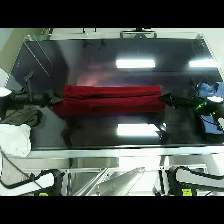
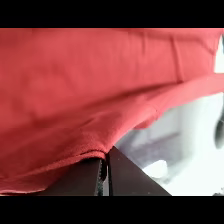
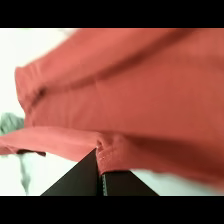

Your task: Fold the shirts.

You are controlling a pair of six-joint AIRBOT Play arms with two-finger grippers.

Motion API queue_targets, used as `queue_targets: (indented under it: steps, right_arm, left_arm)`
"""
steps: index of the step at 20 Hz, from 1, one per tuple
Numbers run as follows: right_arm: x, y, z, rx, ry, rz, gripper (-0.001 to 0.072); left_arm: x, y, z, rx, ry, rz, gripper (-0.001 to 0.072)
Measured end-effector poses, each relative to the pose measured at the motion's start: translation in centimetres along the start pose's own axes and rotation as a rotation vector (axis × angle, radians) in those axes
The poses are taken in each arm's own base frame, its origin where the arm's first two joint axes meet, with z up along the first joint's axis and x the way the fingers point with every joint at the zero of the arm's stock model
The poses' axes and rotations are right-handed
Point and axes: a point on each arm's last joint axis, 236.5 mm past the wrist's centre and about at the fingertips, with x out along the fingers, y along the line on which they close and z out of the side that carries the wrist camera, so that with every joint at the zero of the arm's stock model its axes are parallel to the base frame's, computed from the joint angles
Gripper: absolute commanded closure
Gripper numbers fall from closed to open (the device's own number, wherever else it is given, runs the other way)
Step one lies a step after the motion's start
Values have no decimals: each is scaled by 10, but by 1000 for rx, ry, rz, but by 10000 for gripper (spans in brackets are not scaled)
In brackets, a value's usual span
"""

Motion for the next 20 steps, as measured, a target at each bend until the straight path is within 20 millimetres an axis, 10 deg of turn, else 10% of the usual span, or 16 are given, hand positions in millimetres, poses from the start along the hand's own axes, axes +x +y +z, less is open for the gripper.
queue_targets:
  steps: [8, 9, 10, 12, 20]
  right_arm:
    - [48, -47, 52, 55, -169, 88, 682]
    - [52, -53, 53, 55, -175, 89, 510]
    - [55, -59, 54, 49, -183, 86, 365]
    - [57, -60, 57, 7, -190, 97, 347]
    - [14, -47, 94, -306, -59, -16, 63]
  left_arm:
    - [68, 48, 75, 74, 11, 5, 686]
    - [76, 54, 78, 74, 23, 0, 664]
    - [83, 60, 82, 78, 35, -6, 414]
    - [92, 68, 88, 84, 51, -16, -11]
    - [41, 54, 152, 148, -46, -27, 16]
